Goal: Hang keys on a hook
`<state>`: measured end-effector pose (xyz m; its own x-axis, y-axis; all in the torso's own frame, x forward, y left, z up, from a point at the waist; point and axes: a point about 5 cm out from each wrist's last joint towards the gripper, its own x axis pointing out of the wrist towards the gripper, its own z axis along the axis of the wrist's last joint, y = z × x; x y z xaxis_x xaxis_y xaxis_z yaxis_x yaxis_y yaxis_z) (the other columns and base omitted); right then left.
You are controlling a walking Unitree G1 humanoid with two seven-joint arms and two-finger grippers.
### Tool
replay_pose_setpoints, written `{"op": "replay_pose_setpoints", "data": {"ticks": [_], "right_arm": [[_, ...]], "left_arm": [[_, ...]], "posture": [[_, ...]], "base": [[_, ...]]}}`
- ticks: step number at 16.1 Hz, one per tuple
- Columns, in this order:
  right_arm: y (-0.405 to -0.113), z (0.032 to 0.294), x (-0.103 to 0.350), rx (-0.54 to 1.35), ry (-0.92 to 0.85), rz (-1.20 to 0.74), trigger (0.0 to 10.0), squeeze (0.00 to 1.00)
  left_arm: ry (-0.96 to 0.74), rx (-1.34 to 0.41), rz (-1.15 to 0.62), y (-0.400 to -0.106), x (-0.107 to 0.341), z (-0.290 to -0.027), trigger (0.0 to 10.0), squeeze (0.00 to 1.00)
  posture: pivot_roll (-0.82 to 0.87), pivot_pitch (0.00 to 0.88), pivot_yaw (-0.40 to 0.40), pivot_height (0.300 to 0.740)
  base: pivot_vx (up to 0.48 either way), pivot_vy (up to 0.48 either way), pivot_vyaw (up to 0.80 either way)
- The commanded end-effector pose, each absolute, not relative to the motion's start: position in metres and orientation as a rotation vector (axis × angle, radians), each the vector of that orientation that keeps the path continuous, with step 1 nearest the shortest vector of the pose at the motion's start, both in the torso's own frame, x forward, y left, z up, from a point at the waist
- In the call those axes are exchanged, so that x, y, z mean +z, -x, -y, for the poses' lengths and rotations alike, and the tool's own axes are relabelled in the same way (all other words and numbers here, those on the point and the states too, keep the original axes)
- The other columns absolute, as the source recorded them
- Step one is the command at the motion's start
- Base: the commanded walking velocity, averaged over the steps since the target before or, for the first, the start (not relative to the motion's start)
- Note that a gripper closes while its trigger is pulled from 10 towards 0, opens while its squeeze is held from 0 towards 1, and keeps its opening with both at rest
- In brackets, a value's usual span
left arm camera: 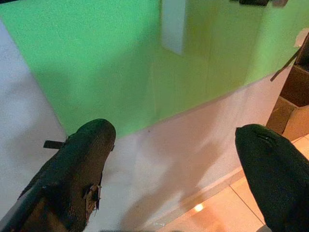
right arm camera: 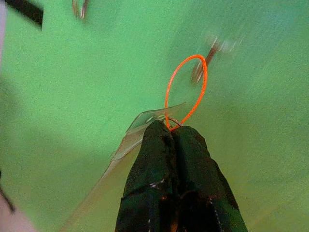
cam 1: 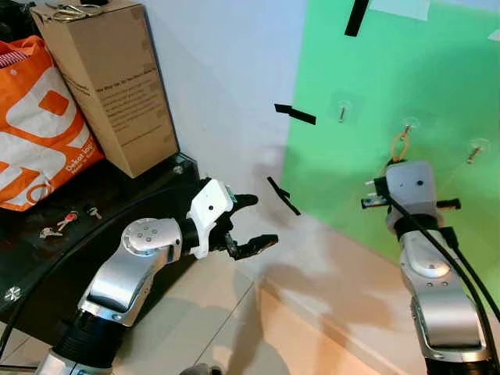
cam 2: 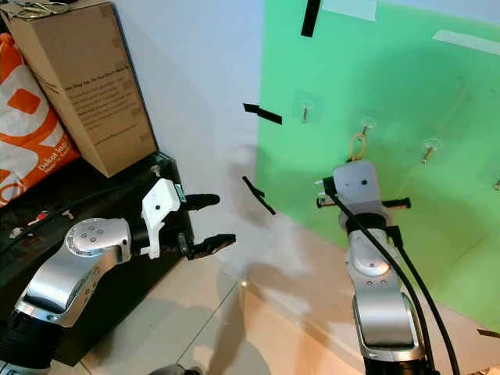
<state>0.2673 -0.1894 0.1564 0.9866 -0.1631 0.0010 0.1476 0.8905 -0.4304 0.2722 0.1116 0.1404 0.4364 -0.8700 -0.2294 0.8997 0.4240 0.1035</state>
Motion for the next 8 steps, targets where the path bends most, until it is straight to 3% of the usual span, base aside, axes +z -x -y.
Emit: {"op": "replay_pose_setpoints", "data": {"ticks": [1,8], "right_arm": [[-0.269,0.188,0.155,-0.155,0.437,-0.054,10.0,0.00],[-0.266,0.182,0.143,-0.096,0.417,-0.117,10.0,0.00]], "left_arm": [[-0.238,-1.131,-0.135,-0.272,0.147,-0.110,10.0,0.00],[-0.237,-1.139,-0.134,-0.272,0.148,-0.110,10.0,0.00]], "posture": [[-0.14,0.000,0.030,0.732],[-0.13,0.000,0.029,0.732]], "base": [[0.000,0.000,0.00],[0.000,0.000,0.00]]}}
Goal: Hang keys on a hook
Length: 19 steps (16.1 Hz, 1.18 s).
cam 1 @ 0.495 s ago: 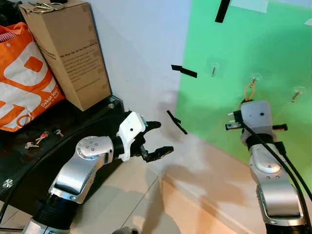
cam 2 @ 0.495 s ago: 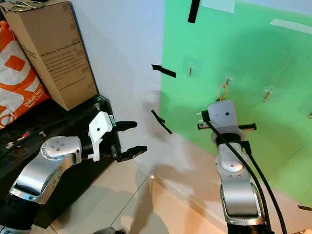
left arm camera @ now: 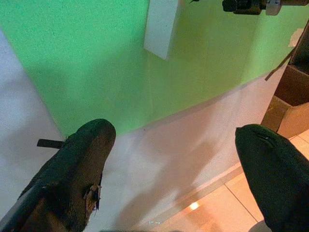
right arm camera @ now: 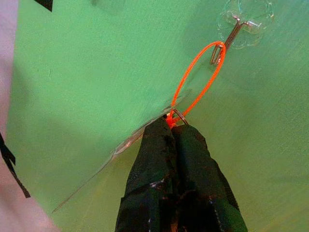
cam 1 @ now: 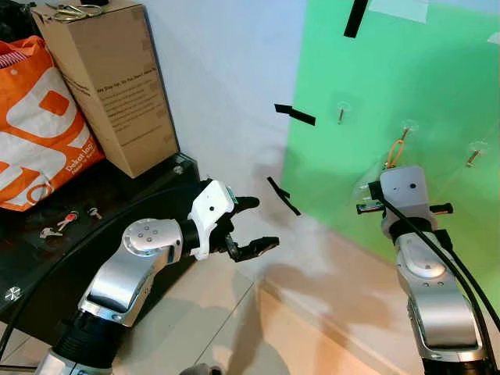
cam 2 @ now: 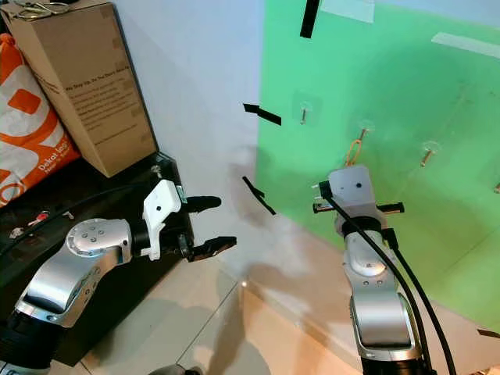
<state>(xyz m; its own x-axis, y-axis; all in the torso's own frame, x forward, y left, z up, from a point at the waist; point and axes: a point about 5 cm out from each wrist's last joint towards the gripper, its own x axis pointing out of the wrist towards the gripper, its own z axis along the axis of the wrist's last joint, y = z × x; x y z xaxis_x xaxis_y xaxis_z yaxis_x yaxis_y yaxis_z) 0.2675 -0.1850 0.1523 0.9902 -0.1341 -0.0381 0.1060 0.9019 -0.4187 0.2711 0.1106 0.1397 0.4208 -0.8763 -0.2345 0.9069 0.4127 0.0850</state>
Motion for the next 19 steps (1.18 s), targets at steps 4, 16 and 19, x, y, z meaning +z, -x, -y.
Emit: {"op": "replay_pose_setpoints", "data": {"ticks": [4,16,19], "right_arm": [[-0.268,0.183,0.145,-0.097,0.412,-0.112,10.0,0.00],[-0.274,0.184,0.147,-0.093,0.367,-0.102,10.0,1.00],[-0.274,0.187,0.148,-0.091,0.344,-0.089,10.0,1.00]], "left_arm": [[-0.151,-1.155,-0.056,-0.275,0.165,-0.101,10.0,0.00],[-0.123,-1.179,-0.002,-0.279,0.177,-0.092,10.0,0.00],[-0.121,-1.172,0.003,-0.280,0.178,-0.092,10.0,0.00]], "posture": [[-0.13,0.000,0.030,0.732],[-0.14,0.000,0.035,0.732],[-0.14,0.000,0.033,0.732]], "base": [[0.000,0.000,0.00],[0.000,0.000,0.00],[0.000,0.000,0.00]]}}
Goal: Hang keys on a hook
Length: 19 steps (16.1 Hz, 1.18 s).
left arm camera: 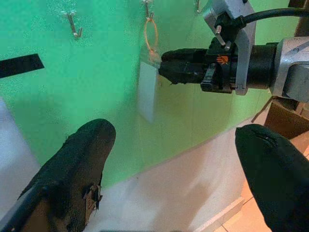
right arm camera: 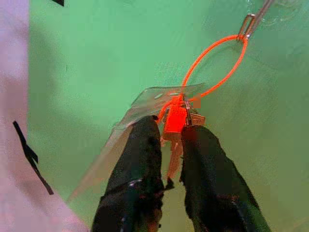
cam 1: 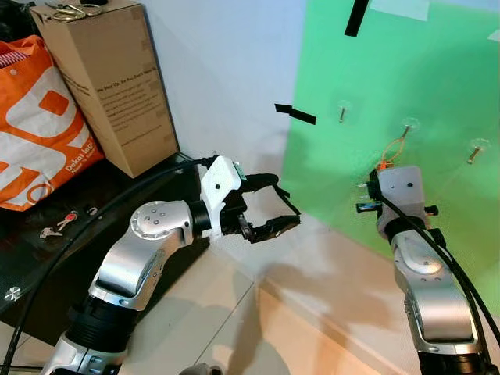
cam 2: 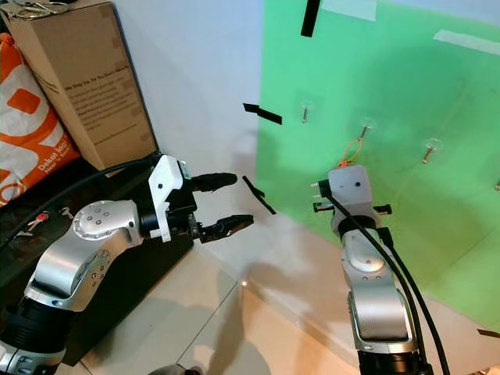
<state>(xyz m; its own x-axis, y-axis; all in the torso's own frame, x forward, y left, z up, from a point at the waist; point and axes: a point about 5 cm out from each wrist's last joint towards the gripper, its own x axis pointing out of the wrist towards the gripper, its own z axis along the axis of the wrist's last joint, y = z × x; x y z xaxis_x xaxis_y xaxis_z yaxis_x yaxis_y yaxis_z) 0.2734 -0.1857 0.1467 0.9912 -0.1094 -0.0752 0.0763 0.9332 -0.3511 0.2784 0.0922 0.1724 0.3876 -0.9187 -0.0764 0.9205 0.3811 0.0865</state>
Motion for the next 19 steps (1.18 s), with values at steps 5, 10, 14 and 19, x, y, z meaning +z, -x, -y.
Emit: {"op": "replay_pose_setpoints", "data": {"ticks": [5,10,14,19], "right_arm": [[-0.268,0.186,0.143,-0.088,0.297,-0.092,10.0,1.00],[-0.255,0.183,0.127,-0.040,0.236,-0.117,10.0,1.00],[-0.249,0.172,0.124,0.091,0.137,-0.119,10.0,1.00],[-0.254,0.160,0.129,0.147,-0.017,-0.055,10.0,1.00]], "left_arm": [[-0.117,-1.149,-0.001,-0.280,0.175,-0.093,10.0,0.00],[-0.208,-0.941,-0.014,-0.290,0.163,-0.109,10.0,0.00],[-0.205,-0.634,-0.041,-0.286,0.146,-0.141,10.0,0.00],[-0.228,-0.471,-0.055,-0.279,0.137,-0.155,10.0,0.00]], "posture": [[-0.14,0.000,0.035,0.732],[-0.14,0.000,0.039,0.732],[-0.14,0.000,0.027,0.732],[-0.11,0.000,0.002,0.732]], "base": [[0.000,0.000,0.00],[0.000,0.000,0.00],[0.000,0.000,0.20],[0.000,0.000,0.77]]}}
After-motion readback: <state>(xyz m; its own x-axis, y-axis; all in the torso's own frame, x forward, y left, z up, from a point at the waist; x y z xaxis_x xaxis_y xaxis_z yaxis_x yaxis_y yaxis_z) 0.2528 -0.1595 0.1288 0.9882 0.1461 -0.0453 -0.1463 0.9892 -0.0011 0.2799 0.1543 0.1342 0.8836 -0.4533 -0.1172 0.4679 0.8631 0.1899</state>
